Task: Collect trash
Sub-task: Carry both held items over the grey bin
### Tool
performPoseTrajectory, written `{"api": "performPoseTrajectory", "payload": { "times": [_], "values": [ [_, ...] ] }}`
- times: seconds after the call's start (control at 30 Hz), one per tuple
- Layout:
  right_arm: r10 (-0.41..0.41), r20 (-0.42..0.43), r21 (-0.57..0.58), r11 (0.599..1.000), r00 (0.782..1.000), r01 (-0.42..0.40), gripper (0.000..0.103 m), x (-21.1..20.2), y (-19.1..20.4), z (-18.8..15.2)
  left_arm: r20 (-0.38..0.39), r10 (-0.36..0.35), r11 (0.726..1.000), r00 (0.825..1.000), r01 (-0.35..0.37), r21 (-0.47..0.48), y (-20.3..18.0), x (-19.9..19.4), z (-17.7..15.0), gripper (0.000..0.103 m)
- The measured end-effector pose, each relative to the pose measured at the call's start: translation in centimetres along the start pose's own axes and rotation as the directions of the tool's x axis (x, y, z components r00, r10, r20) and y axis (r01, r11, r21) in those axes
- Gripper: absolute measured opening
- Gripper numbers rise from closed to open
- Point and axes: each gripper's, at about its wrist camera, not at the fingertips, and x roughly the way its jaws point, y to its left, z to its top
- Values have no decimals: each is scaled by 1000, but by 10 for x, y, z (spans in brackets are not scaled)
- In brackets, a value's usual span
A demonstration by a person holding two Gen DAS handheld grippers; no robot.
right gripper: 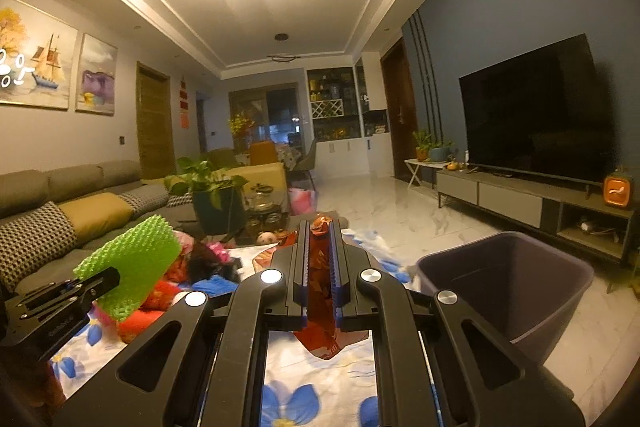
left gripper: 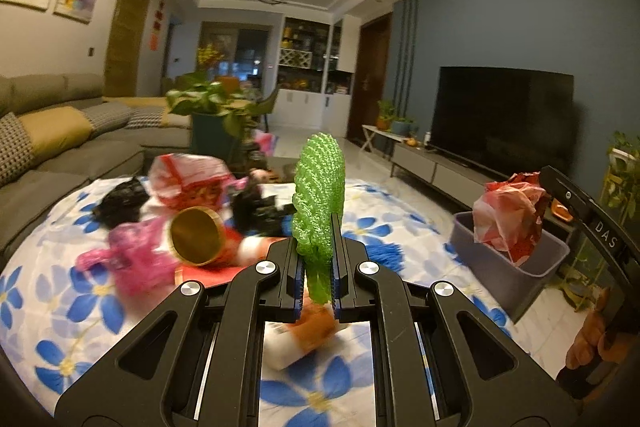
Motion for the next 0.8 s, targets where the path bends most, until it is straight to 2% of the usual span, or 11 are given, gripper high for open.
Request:
{"api": "performPoseTrajectory", "payload": {
  "times": [0.3,0.4,0.6,0.8],
  "values": [
    [-127,53,0,992,991,127,10,-2,-46,14,22,-134,989,991,132,68,-61,36,15,9],
    [-188,60,-4,982,980,188,10,-1,-65,15,28,-181,981,983,178,79,-81,49,20,10],
    [-246,68,18,969,967,245,9,-1,-93,17,27,-278,957,960,275,97,-123,81,25,10],
    [-286,68,30,958,956,284,9,7,-116,14,5,-338,936,941,336,109,-153,113,22,10]
  ]
}}
